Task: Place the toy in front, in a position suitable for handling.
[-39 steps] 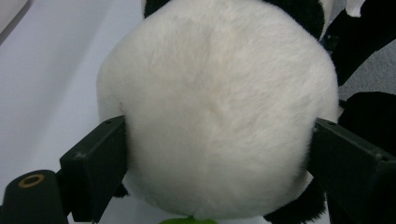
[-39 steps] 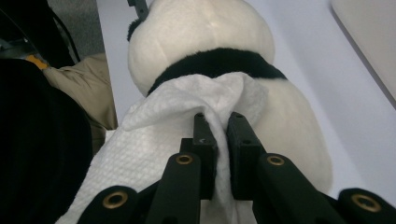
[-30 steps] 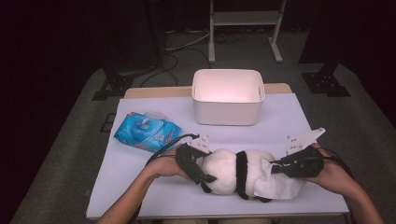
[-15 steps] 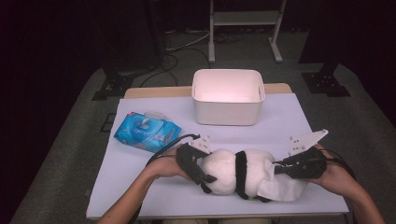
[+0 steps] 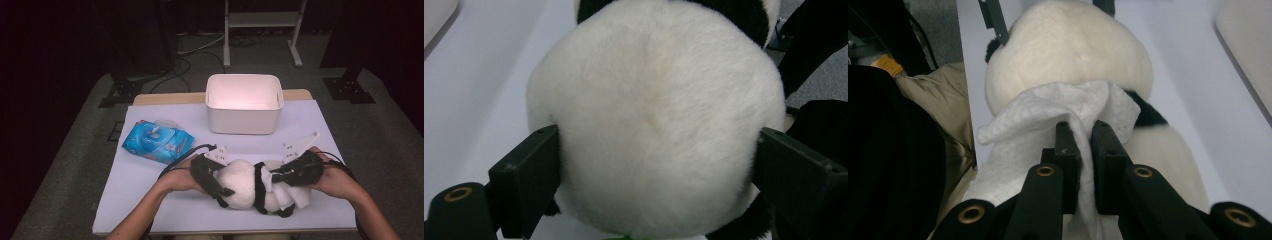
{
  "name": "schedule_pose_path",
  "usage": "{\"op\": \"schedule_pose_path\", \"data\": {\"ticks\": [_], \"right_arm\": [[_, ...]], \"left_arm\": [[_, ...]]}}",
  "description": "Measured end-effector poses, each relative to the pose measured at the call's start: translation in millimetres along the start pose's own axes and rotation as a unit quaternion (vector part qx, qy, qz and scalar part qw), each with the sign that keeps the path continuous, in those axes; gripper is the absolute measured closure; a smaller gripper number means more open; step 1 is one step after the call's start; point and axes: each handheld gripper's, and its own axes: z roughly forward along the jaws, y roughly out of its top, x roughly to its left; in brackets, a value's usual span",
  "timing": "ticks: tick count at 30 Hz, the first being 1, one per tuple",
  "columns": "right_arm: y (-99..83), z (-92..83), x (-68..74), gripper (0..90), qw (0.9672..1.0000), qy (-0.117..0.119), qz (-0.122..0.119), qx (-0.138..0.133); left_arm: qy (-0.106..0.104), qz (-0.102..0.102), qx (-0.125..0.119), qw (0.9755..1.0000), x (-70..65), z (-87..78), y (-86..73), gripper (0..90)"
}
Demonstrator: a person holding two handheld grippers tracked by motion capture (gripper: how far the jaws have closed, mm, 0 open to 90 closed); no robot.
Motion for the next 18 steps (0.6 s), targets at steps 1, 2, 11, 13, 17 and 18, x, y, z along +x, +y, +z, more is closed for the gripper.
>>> {"op": "schedule_pose_path", "data": {"ticks": [1,2,11,13,17,18], "right_arm": [[3.0,2.7,-0.3,82.8,1.0000,0.001,-0.002,0.001],[7.0,6.2,-0.8,82.8,1.0000,0.003,-0.006,0.005],[31.4,23.0,-5.1,71.7,0.9994,0.011,-0.021,0.024],[31.3,20.0,-5.1,67.3,0.9996,0.009,-0.017,0.023],[27.0,9.0,-4.9,61.3,0.9998,0.007,-0.008,0.014],[25.5,6.3,-4.6,60.1,0.9999,0.006,-0.006,0.010]], "left_arm": [[0.000,0.001,0.000,1.0000,-0.3,-0.1,0.6,10.2],[-0.001,0.000,0.001,1.0000,-0.7,0.1,1.2,10.2],[-0.002,-0.002,-0.002,1.0000,-1.7,0.3,-2.2,10.1],[-0.003,-0.002,-0.002,1.0000,-1.6,0.4,-2.4,10.0],[-0.003,0.000,0.003,1.0000,-1.4,0.3,-1.5,10.0],[-0.004,0.001,0.004,1.0000,-1.2,0.2,-1.3,10.0]]}}
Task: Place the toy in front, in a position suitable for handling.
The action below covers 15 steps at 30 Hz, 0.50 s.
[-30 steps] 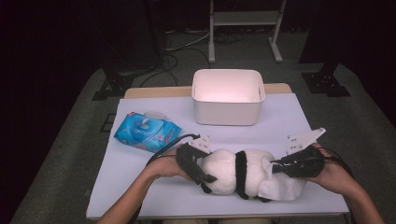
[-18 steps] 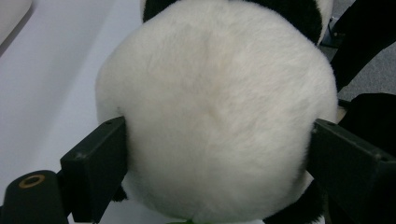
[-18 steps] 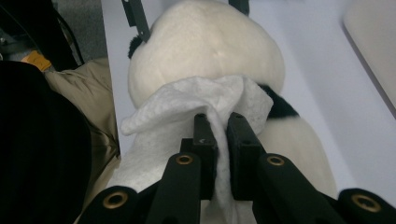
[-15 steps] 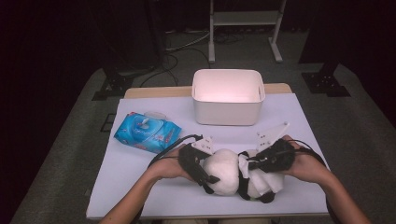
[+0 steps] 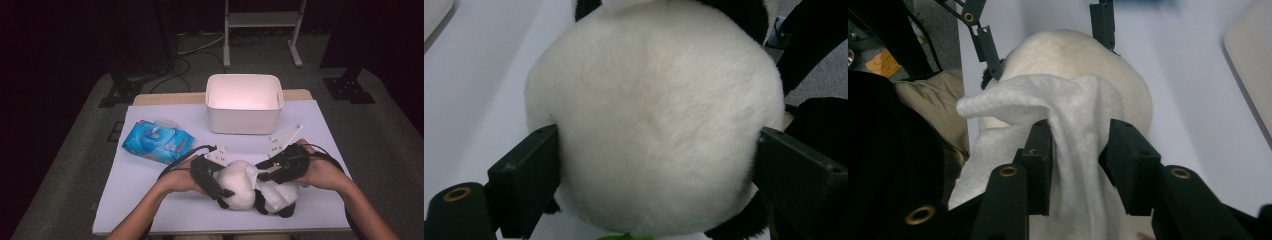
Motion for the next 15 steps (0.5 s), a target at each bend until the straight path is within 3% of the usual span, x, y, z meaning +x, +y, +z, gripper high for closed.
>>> {"op": "schedule_pose_path", "data": {"ticks": [8,15], "right_arm": [[-17.8,-20.4,4.5,60.4,0.9999,-0.011,0.006,-0.006],[-39.0,-34.1,12.0,83.3,0.9997,-0.025,0.006,-0.003]], "left_arm": [[-0.001,-0.001,0.000,1.0000,0.9,0.0,0.0,9.9],[-0.001,-0.004,0.000,1.0000,0.7,0.0,0.7,10.0]]}}
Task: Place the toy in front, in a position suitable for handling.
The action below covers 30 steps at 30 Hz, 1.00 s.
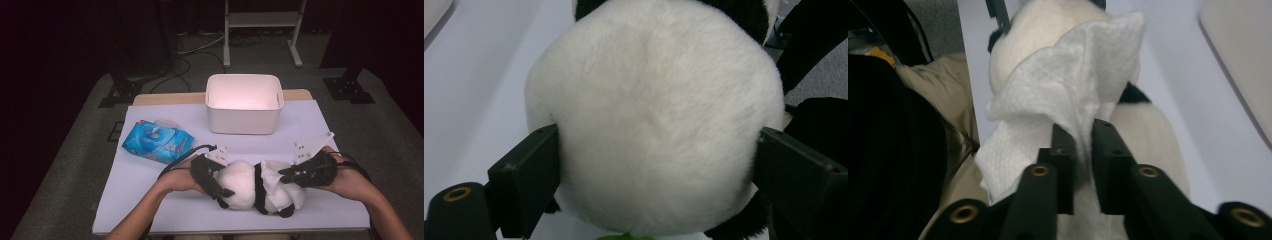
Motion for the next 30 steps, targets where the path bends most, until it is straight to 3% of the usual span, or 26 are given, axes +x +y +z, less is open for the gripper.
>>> {"op": "schedule_pose_path", "data": {"ticks": [6,12,25,28,30], "right_arm": [[-4.9,8.1,3.7,83.0,0.9999,-0.003,0.000,0.010],[11.4,26.3,7.5,80.3,0.9996,-0.005,-0.018,0.023],[48.6,63.7,11.0,66.2,0.9985,0.009,-0.051,0.017],[48.8,66.5,14.4,72.1,0.9980,0.003,-0.060,0.020],[45.3,63.8,16.9,84.9,0.9972,0.002,-0.072,0.020]], "left_arm": [[0.000,-0.002,-0.003,1.0000,-0.4,2.2,1.7,10.2],[0.002,0.000,-0.002,1.0000,-1.5,2.7,2.4,10.4],[0.004,0.003,0.001,1.0000,-2.6,4.3,2.1,10.3],[0.001,0.001,-0.002,1.0000,-2.2,4.9,-0.7,10.3],[0.003,-0.002,-0.007,1.0000,-2.3,4.8,-2.0,10.4]]}}
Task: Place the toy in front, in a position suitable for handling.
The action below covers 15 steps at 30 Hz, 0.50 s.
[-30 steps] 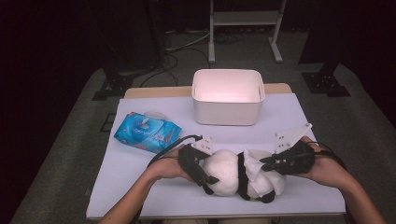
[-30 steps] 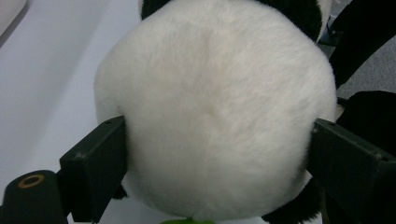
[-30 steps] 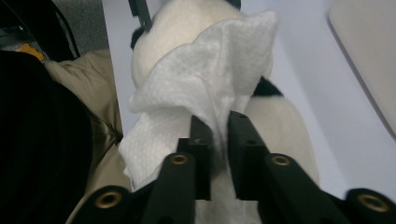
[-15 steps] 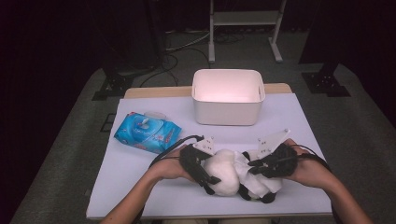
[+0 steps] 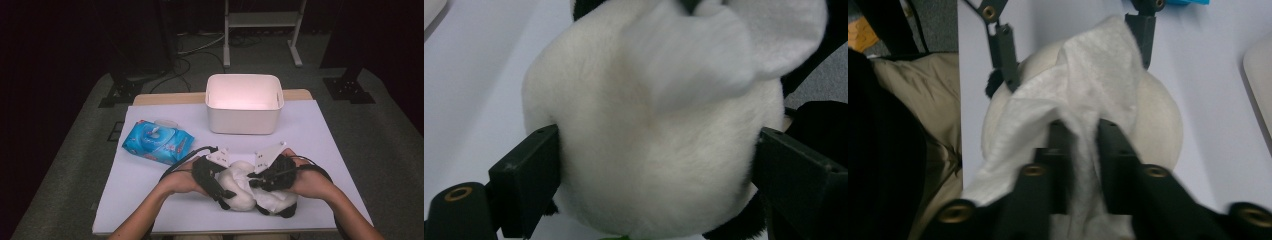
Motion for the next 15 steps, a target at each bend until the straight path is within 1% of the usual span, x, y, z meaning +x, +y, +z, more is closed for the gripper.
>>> {"op": "schedule_pose_path", "data": {"ticks": [2,4,8,11,15], "right_arm": [[-4.2,-4.2,1.6,86.1,1.0000,0.002,-0.003,0.009],[-11.4,-10.2,3.9,86.1,0.9999,0.004,-0.001,0.014],[-30.5,-27.5,5.2,86.3,0.9997,0.004,0.023,0.001],[-46.6,-42.0,4.9,86.3,0.9989,-0.006,0.044,-0.011],[-60.3,-52.7,4.6,86.4,0.9979,-0.013,0.060,-0.022]], "left_arm": [[0.002,0.000,0.001,1.0000,-0.3,-0.3,-0.5,10.3],[0.002,0.001,0.000,1.0000,-0.6,-0.4,-0.8,10.3],[0.001,0.000,-0.001,1.0000,0.2,-0.5,-0.9,10.3],[0.001,0.001,0.001,1.0000,0.2,-0.7,-0.9,10.3],[-0.002,-0.003,-0.001,1.0000,0.9,-0.7,-2.1,10.3]]}}
